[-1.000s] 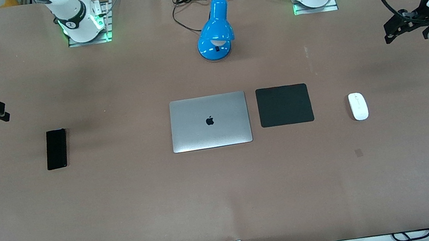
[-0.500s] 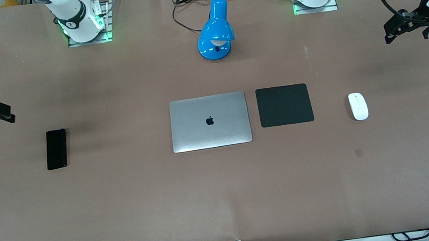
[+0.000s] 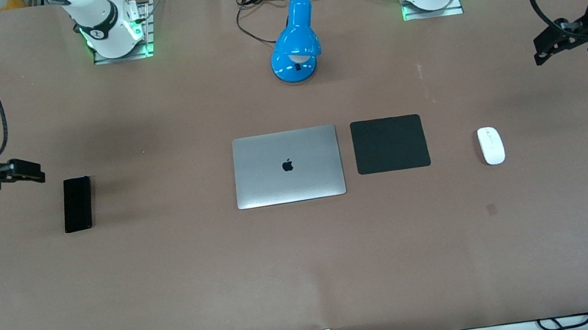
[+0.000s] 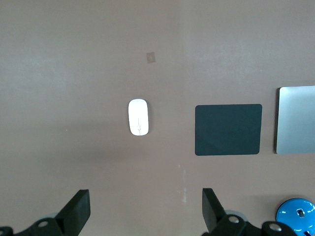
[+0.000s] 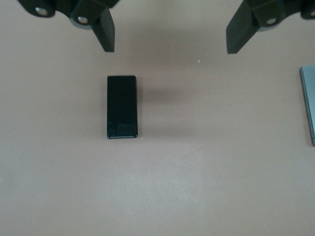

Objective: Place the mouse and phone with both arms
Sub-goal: 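Reach the right gripper down to the black phone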

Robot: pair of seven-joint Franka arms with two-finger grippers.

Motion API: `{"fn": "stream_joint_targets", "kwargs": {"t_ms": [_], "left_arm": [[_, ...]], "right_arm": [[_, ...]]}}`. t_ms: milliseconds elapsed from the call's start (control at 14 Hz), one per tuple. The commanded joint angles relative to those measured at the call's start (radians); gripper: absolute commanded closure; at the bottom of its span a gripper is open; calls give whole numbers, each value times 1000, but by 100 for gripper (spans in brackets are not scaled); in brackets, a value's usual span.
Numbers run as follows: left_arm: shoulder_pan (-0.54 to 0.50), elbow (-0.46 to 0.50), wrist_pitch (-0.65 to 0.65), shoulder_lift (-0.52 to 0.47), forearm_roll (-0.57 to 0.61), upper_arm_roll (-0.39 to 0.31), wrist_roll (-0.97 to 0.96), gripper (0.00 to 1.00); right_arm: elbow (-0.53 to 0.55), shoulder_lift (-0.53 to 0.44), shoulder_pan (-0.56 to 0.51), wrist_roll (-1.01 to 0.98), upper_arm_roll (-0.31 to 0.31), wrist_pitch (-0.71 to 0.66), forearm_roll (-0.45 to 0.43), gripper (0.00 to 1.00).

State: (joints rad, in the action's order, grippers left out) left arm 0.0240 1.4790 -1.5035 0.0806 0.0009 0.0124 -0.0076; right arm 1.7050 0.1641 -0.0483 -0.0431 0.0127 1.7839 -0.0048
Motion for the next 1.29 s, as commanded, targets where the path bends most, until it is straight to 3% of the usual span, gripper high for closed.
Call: {"fn": "stream_joint_targets", "kwargs": {"t_ms": [0,357,1214], "left_arm": [[1,-95,46,62,5,1,4,0],[2,-100,34,93,-9,3,12,0],[-10,-79,40,179,-6,1,37,0]], "right_arm": [[70,5,4,0,3,92,-7,0],[97,107,8,23,3,166,-99,0],[99,360,-110,-40,1,235,-129,0]]}}
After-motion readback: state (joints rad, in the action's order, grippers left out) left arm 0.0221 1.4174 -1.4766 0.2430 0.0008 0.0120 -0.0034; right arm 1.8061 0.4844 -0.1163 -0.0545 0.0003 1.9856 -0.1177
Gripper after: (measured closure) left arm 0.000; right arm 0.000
